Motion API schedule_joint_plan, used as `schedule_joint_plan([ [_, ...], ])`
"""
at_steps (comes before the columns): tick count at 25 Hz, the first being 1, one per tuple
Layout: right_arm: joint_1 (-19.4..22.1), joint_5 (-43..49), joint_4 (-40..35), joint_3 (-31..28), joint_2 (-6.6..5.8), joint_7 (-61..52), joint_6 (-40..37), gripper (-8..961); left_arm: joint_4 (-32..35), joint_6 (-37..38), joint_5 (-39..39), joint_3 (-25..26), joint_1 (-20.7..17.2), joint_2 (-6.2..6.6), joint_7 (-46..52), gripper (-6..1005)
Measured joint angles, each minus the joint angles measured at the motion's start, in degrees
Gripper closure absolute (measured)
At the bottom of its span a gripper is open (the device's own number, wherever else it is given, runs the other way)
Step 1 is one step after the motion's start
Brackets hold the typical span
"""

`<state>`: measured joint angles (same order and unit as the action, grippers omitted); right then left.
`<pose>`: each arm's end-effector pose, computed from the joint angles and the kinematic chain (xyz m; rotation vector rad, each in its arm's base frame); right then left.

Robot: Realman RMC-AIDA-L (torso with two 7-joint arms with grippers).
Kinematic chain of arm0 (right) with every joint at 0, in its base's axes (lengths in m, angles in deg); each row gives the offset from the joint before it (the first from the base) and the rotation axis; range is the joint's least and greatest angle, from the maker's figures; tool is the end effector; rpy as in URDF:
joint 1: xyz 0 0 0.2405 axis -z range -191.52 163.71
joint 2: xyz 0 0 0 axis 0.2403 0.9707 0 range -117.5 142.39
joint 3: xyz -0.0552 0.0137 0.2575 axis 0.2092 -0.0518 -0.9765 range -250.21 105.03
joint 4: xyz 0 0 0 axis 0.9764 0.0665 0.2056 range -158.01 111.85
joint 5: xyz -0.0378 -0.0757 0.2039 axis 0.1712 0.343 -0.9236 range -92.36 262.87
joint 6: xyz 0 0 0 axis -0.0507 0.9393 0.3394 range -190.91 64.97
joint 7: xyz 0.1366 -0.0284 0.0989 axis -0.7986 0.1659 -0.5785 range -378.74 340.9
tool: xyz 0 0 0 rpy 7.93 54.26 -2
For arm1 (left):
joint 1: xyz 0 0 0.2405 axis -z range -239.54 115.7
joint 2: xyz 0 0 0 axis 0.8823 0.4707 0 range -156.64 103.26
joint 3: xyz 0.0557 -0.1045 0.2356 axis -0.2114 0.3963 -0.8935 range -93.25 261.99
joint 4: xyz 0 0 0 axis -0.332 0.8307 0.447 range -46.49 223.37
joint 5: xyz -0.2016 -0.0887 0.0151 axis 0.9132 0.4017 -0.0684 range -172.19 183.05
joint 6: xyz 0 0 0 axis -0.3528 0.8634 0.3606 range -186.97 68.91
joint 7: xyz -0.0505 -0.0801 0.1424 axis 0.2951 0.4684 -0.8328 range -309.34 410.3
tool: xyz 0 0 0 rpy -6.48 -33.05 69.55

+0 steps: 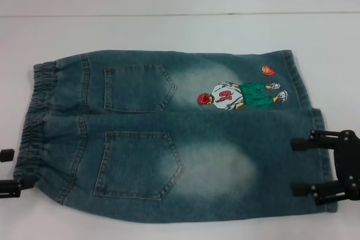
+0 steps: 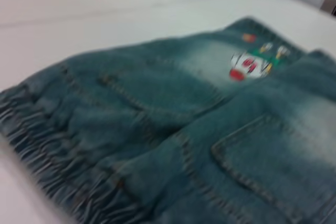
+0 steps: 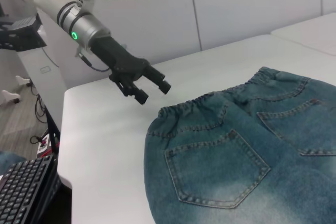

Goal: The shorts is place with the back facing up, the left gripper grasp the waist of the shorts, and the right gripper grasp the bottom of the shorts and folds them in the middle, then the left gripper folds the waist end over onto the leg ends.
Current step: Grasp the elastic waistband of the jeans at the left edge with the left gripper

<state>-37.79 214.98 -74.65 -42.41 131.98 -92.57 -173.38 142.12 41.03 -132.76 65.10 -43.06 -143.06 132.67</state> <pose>0.2938 0.2811 0.0148 -2.9278 0.4669 0.5526 -0.3784 0.2689 0.0623 -2.5578 -0.9142 -0.2718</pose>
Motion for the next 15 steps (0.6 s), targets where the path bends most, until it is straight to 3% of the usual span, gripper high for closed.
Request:
schedule_joint_plan([
  [11,-0.29,-0.01,1.82,-0.22,0.14,0.22,1.20,9,1.31,-6.07,-4.49,-0.55,0.58,-0.79,0.68,67],
  [15,-0.66,0.00,2.14,-0.18,0.17,0.14,1.28,9,1.13,-7.73,-6.49,-1.04,0.87,-1.64,0.74,67],
])
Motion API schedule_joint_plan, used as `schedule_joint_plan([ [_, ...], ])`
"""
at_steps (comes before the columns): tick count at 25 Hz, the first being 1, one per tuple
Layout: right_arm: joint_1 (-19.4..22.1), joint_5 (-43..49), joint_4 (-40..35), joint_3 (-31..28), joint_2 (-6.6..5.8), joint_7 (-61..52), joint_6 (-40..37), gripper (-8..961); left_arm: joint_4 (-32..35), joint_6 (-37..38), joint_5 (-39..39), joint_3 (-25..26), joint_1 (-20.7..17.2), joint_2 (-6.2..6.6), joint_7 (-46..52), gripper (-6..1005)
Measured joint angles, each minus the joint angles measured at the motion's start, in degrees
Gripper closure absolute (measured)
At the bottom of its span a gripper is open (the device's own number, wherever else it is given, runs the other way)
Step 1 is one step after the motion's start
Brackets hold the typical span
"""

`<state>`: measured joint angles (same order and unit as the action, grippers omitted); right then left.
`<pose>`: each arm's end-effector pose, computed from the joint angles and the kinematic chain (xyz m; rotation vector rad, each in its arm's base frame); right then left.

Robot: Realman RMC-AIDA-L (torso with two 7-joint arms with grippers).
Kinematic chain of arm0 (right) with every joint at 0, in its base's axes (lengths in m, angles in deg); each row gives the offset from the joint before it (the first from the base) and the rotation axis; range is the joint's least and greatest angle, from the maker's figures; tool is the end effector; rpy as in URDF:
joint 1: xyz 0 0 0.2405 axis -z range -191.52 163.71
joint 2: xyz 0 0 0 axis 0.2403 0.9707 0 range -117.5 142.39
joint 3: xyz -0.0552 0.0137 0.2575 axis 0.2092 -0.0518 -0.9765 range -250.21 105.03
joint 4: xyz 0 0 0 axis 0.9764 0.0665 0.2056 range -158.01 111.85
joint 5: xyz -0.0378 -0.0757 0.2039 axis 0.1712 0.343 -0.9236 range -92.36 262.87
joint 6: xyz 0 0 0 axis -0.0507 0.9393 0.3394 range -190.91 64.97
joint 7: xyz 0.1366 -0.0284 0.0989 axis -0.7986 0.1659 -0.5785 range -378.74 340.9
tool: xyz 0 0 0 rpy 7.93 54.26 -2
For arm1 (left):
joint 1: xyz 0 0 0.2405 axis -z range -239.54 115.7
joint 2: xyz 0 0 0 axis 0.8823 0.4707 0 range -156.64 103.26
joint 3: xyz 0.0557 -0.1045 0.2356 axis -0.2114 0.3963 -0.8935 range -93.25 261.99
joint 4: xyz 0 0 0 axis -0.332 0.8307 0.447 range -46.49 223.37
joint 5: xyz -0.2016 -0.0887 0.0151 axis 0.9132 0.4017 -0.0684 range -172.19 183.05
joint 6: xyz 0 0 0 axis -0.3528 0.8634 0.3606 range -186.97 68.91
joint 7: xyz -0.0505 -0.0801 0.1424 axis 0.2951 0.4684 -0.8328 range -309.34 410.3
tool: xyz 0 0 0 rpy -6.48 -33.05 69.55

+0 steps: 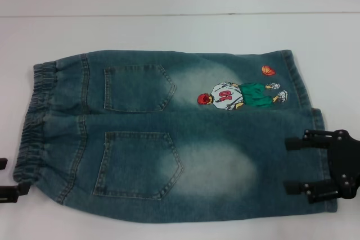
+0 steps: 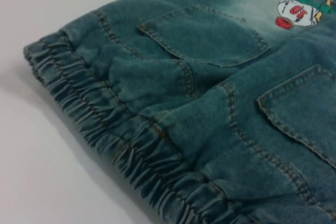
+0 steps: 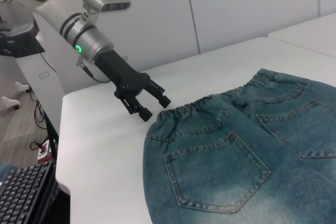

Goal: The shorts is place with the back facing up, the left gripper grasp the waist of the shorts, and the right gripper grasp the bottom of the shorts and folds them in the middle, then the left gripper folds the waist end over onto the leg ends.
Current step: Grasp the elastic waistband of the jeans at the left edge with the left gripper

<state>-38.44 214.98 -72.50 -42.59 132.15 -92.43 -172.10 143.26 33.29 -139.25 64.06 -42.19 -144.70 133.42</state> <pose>0.2929 0.2839 0.0075 -2.9229 0.4885 0.5764 -0.3979 0.2759 0.0532 -2.5081 -0.9490 -0.0659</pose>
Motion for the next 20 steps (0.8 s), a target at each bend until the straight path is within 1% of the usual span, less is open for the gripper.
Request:
schedule_joint_plan([
  [4,-0.20,0.00,0.31,-0.02,0.00,-0.03,0.00,9,-0.10,0.08,-0.11,-0.12,0.10,-0.03,0.02,67],
  [8,-0.20,0.00,0.31,-0.03,0.00,-0.05,0.00,9,-0.12,0.43,-0.15,-0.29,0.27,-0.38,0.03,66],
  [14,-0.18,0.00,0.35,-0.03,0.00,-0.12,-0.01,9,-0.41,-0.12,-0.22,-2.06,0.63,-0.67,0.41,66],
  [20,-0.06,0.00,0.86,-0.16,-0.05,-0.14,-0.03,9,-0.49,-0.31,-0.25,-2.28,1.06,-0.73,0.65,67],
])
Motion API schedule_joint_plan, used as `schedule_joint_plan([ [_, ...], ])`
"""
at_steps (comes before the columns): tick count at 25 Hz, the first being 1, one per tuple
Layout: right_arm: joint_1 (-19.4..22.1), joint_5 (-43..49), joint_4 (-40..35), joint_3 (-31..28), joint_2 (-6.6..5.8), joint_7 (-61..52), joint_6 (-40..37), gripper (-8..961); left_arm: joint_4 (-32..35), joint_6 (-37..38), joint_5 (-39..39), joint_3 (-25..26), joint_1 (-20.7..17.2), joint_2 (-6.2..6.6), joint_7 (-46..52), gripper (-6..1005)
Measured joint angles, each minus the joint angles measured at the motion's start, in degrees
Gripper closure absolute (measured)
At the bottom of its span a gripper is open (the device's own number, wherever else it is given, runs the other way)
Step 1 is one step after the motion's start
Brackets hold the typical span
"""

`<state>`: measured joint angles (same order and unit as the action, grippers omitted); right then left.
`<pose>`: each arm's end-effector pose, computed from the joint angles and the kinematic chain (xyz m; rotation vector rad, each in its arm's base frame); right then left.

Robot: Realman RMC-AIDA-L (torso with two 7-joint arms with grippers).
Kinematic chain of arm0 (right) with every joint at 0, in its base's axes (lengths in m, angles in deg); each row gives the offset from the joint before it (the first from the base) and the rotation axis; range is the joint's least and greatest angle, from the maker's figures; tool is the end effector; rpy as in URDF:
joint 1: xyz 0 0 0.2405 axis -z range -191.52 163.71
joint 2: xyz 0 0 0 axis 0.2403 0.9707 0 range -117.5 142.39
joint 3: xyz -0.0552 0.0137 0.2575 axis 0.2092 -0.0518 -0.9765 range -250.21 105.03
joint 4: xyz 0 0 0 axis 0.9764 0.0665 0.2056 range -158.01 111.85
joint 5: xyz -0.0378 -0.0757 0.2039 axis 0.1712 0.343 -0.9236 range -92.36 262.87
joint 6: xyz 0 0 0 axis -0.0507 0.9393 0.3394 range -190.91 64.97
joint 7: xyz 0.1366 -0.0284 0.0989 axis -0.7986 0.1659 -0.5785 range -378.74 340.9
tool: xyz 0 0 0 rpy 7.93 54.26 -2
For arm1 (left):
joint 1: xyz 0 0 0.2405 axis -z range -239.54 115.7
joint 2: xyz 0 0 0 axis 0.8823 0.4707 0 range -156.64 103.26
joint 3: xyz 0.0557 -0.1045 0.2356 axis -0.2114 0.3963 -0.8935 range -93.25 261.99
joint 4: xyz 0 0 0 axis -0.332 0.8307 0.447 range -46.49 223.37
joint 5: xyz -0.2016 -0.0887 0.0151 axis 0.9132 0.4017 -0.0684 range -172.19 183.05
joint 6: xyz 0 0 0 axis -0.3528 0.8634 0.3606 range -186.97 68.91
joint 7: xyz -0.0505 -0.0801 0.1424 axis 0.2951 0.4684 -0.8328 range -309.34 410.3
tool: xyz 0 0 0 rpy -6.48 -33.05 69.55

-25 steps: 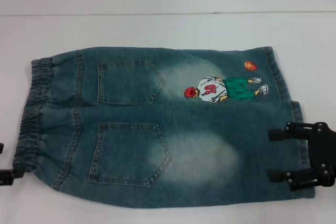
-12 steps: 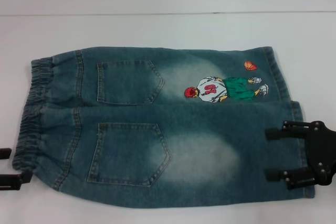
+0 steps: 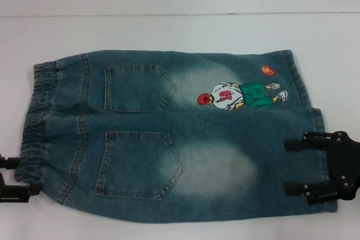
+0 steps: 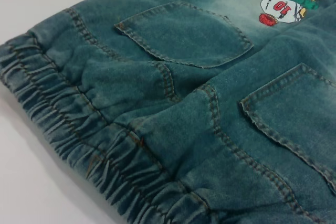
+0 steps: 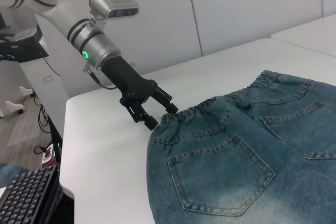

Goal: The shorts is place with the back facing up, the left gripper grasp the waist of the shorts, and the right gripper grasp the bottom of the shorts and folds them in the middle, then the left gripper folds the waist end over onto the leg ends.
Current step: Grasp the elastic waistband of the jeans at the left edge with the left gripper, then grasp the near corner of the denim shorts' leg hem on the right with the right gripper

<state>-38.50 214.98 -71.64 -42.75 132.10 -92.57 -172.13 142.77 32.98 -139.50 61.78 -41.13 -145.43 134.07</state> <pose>0.2930 0.2829 0.0057 -2.9245 0.5058 0.5914 -0.3887 0.2827 0.0410 -2.5558 -0.9343 -0.0610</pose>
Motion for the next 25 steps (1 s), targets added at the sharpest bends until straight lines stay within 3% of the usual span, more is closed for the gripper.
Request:
schedule_joint_plan([
  [7,0.31,0.00,0.08,-0.07,-0.03,0.00,0.00,8,-0.19,-0.72,-0.02,-0.22,0.23,-0.18,-0.24,74],
  [13,0.43,0.00,0.12,-0.12,0.00,0.00,0.01,8,-0.36,-2.82,-0.39,-2.29,0.32,-0.67,0.13,279],
  [18,0.43,0.00,0.14,-0.14,0.02,-0.02,-0.23,8,-0.32,-3.80,-0.43,-3.48,0.42,-0.78,0.72,515],
  [25,0.44,-0.13,0.14,-0.56,-0.05,-0.08,-0.36,8,0.09,-3.89,-0.57,-3.61,0.58,-0.90,1.46,609],
])
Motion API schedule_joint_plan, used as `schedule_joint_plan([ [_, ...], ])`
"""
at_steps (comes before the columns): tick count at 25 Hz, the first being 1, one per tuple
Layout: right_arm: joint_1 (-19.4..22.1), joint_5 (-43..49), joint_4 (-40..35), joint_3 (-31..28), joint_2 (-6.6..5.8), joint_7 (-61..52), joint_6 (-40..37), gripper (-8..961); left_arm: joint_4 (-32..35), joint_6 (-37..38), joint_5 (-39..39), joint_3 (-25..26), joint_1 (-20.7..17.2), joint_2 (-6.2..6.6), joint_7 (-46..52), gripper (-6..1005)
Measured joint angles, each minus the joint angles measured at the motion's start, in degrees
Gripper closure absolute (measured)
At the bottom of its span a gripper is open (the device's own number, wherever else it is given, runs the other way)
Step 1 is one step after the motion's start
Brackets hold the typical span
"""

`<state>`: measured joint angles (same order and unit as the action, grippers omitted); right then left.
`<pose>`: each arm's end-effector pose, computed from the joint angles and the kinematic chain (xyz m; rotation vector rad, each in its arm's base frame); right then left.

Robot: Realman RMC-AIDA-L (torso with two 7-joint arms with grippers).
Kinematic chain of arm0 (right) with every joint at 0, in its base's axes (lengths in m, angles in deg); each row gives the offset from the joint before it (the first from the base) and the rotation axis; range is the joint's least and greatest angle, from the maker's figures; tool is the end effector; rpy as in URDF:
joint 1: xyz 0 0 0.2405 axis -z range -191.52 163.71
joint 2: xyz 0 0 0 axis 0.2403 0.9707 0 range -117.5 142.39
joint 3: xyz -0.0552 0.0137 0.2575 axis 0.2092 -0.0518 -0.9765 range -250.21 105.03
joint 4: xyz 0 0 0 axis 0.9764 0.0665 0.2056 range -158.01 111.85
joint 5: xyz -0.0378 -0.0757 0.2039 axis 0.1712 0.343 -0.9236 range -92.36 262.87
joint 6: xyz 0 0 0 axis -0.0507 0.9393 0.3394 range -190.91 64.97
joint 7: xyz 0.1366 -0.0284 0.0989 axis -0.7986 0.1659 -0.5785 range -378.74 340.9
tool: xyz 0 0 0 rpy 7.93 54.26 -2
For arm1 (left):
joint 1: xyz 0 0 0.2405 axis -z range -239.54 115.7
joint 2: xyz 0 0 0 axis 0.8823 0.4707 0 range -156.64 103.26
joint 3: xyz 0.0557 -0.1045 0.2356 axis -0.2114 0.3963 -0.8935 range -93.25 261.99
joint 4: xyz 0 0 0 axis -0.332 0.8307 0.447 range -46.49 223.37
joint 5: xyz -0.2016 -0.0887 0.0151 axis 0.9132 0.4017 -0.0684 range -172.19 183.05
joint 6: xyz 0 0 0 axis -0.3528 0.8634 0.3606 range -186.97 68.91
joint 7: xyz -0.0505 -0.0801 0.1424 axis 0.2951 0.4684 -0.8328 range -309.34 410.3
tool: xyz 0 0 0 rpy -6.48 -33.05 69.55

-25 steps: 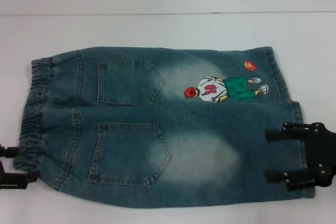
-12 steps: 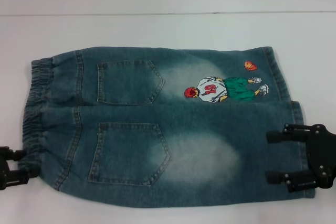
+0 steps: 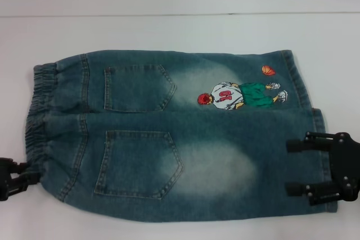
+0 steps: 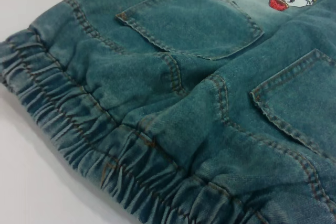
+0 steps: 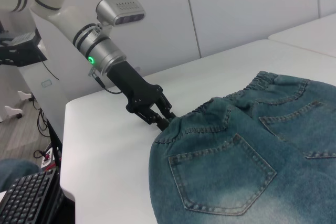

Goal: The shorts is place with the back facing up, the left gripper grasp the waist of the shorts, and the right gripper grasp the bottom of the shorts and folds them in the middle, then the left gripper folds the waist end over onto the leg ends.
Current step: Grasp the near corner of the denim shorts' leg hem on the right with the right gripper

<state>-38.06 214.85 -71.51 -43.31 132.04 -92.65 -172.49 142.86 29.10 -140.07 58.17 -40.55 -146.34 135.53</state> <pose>0.2951 0.2802 0.0071 -2.9150 0.5222 0.6043 -0.3872 0.2932 0.0307 -2.5570 -0.9174 0.0055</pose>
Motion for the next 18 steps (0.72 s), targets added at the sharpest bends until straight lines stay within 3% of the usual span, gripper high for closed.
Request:
schedule_joint_plan([
  [9,0.08,0.13,-0.21,-1.31,-0.23,-1.82,-0.36,8,2.69,3.96,0.27,-0.08,1.11,-0.05,2.65,723],
  [12,0.33,0.28,-0.58,-1.19,-0.68,-3.09,-0.53,9,5.73,5.42,0.38,-0.09,1.47,-1.00,4.32,783],
  [18,0.30,2.27,-3.55,-0.58,-3.01,-11.30,-0.95,9,12.77,6.78,0.04,-1.98,1.86,-3.16,9.47,898],
])
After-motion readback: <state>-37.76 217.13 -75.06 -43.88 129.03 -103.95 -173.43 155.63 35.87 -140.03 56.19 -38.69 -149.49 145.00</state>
